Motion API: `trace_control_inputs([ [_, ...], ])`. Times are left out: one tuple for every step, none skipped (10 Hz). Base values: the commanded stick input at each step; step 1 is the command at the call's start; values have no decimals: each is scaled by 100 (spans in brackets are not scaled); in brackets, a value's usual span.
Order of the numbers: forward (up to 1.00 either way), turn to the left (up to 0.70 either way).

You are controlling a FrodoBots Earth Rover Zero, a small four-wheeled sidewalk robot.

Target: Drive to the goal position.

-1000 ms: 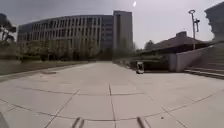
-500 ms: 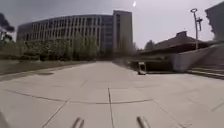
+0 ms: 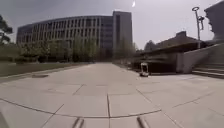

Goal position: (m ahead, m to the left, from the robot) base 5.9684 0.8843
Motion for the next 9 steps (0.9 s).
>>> trace_control_inputs([
  [70, 17],
  [70, 36],
  [70, 36],
  [70, 1],
  [70, 1],
  [70, 1],
  [70, 1],
  [70, 1],
  [70, 1],
])
